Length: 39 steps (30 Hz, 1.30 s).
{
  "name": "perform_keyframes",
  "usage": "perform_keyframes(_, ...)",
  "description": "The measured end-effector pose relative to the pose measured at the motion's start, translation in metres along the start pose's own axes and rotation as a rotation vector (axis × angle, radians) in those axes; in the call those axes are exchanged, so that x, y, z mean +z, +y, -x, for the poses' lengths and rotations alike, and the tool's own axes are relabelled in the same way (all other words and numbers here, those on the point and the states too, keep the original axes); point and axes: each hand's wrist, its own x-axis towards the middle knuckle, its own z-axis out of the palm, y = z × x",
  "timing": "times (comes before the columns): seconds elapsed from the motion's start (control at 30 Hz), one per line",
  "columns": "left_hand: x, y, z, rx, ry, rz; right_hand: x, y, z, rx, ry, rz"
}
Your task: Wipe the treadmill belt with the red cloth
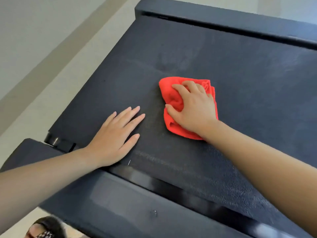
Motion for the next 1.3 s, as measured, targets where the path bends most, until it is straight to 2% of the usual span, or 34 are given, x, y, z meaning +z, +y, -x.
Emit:
perform_keyframes(0.07, 0.001, 0.001, 0.002, -0.023, 0.047, -0.003, 0.004, -0.004, -0.009, 0.065, 0.012, 0.047)
perform_keyframes(0.2, 0.000, 0.003, -0.001, 0.002, 0.078, -0.017, 0.001, -0.015, 0.004, 0.063, 0.007, 0.098)
perform_keyframes(0.37, -0.002, -0.009, -0.012, 0.076, 0.075, 0.026, -0.009, -0.041, 0.077, 0.104, 0.004, 0.088)
perform_keyframes(0.53, -0.006, -0.022, -0.036, 0.136, 0.078, 0.013, -0.010, -0.078, 0.124, 0.249, 0.040, 0.141)
perform_keyframes(0.8, -0.008, -0.056, -0.045, 0.278, 0.095, 0.021, 0.005, -0.099, 0.096, 0.341, 0.092, 0.156)
perform_keyframes(1.0, -0.011, -0.072, -0.054, 0.203, 0.123, 0.064, 0.026, -0.124, 0.030, 0.416, 0.087, 0.131)
perform_keyframes(1.3, -0.013, -0.083, -0.065, 0.167, 0.139, 0.063, 0.021, -0.133, 0.049, 0.392, 0.058, 0.143)
